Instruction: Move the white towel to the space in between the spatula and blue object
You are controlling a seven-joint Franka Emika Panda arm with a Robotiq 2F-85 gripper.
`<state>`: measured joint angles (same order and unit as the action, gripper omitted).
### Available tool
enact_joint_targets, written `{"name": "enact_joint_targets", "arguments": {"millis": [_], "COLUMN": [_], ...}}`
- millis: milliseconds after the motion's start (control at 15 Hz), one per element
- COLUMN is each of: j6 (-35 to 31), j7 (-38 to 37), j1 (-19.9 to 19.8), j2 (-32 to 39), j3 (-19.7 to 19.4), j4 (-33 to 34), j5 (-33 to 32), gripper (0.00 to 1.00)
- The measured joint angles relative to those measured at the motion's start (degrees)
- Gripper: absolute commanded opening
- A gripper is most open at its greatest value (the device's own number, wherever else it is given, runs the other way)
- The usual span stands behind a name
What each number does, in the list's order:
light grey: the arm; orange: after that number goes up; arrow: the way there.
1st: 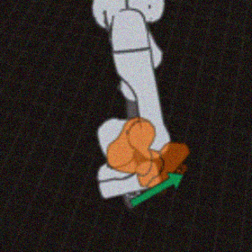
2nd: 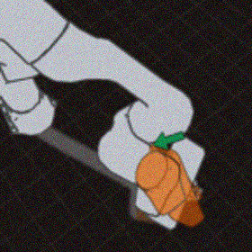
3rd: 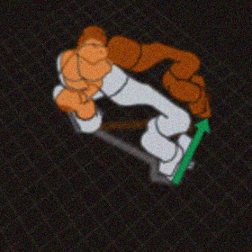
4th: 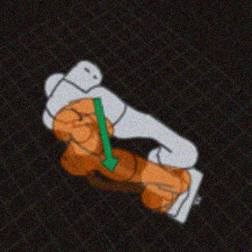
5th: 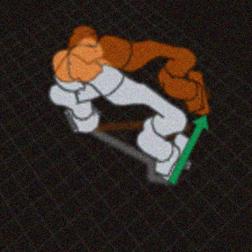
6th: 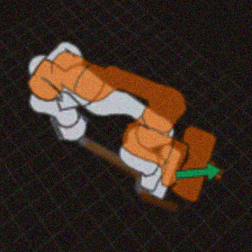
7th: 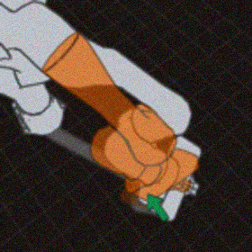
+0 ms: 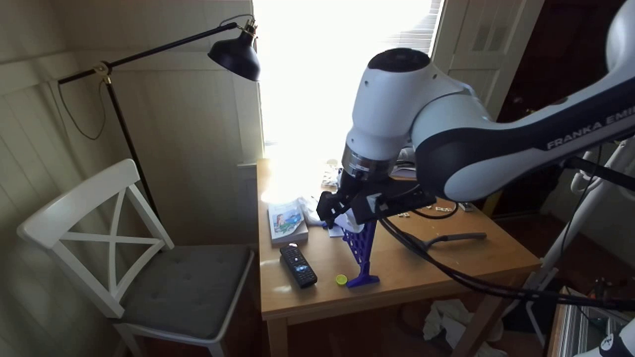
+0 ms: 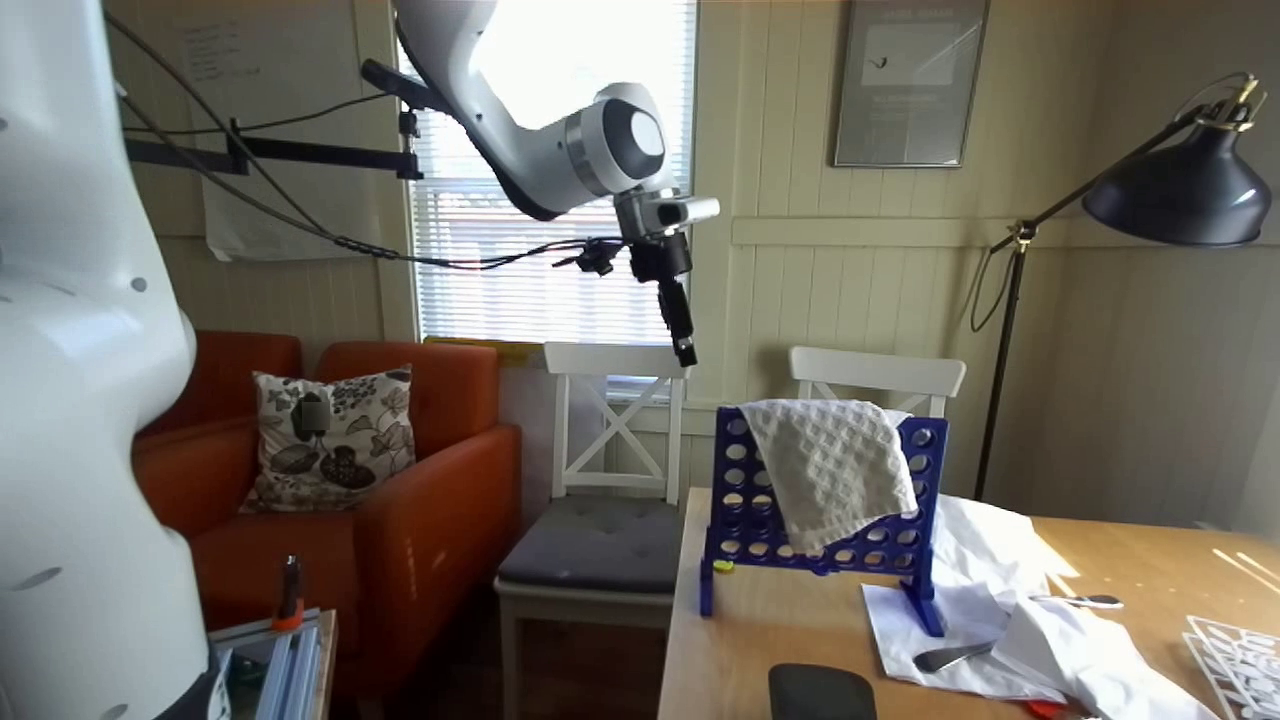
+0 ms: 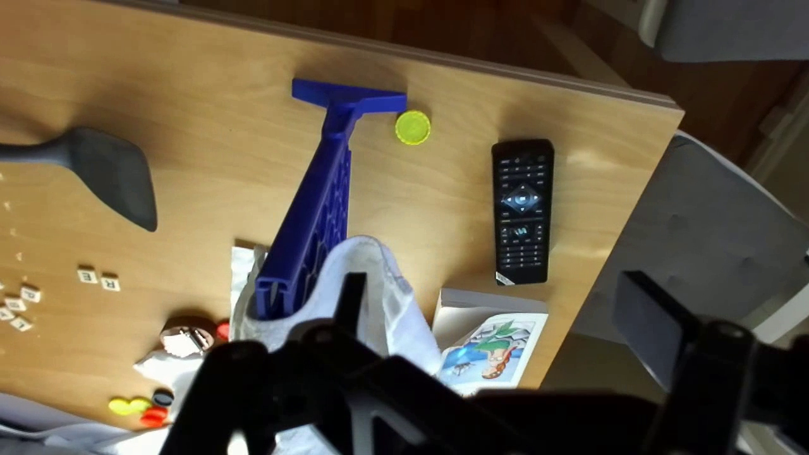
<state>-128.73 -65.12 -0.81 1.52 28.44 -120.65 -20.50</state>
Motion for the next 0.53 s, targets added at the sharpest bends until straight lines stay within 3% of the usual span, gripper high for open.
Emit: {"name": "enact_joint_targets", "arguments": {"millis": [267,533], "j6": [3.5,5.4], "j7": [-2.4,-0.8], "j1": [7.4,10.7], "j2": [6.3,8.2], "j3": [-7.9,-13.4], "j4": [6.4,10.1], "j5": [0.0,0.0], "gripper": [1.00,1.00]}}
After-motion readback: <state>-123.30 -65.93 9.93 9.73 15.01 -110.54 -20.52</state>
